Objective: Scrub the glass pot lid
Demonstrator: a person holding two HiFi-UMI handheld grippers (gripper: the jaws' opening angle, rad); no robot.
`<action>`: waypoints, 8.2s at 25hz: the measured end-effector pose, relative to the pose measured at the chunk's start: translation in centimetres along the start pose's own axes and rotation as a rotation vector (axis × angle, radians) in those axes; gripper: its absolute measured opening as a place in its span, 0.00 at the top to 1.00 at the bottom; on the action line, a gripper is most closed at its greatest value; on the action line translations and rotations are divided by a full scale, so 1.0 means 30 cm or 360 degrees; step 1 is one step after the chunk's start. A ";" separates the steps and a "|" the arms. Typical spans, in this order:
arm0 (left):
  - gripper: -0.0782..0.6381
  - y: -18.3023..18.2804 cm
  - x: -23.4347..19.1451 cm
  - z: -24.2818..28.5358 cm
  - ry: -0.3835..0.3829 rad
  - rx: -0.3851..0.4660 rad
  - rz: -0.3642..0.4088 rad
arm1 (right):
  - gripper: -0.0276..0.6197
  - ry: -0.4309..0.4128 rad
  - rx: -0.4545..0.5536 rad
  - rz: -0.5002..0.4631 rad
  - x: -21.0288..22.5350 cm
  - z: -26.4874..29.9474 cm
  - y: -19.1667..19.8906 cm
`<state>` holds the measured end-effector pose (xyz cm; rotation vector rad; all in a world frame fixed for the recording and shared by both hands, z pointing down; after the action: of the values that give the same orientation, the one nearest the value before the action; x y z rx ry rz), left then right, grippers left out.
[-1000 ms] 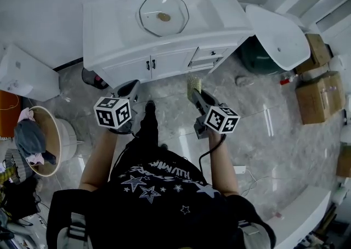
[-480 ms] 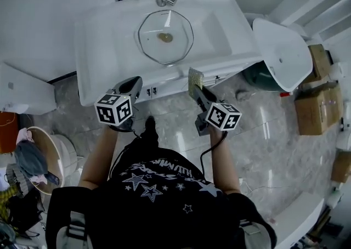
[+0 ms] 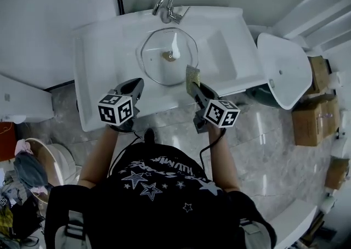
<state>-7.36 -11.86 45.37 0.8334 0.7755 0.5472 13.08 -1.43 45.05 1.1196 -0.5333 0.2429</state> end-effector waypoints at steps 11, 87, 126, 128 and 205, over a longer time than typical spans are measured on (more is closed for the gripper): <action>0.88 -0.067 -0.064 0.109 -0.0111 0.0010 -0.0076 | 0.85 -0.0060 -0.0117 -0.0100 0.103 0.156 -0.094; 0.88 -0.035 -0.245 0.050 -0.0760 0.0171 -0.0454 | 0.85 -0.0492 -0.0999 -0.1684 0.143 0.864 0.043; 0.88 0.056 -0.175 0.023 -0.0689 0.0108 -0.0457 | 0.84 -0.0990 -0.1698 -0.1453 0.145 0.557 0.424; 0.88 0.058 -0.172 0.027 -0.0685 0.0102 -0.0453 | 0.84 -0.0978 -0.1710 -0.1434 0.147 0.550 0.419; 0.88 0.097 -0.149 0.063 -0.0701 0.0034 -0.0488 | 0.84 -0.0663 -0.1556 -0.2231 0.305 0.636 0.283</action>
<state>-8.95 -14.17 50.28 0.7987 0.4890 0.0741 11.70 -15.71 62.77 0.3521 -0.0730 -1.3597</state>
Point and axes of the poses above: the fingertips, and each gripper's own axes: z forward along the fingers, x to its right, y out of its underside, the point moved 3 cm from there along -z, backward along the fingers, and after that the axes turned 8 degrees about -y, right-handed, at the moved point
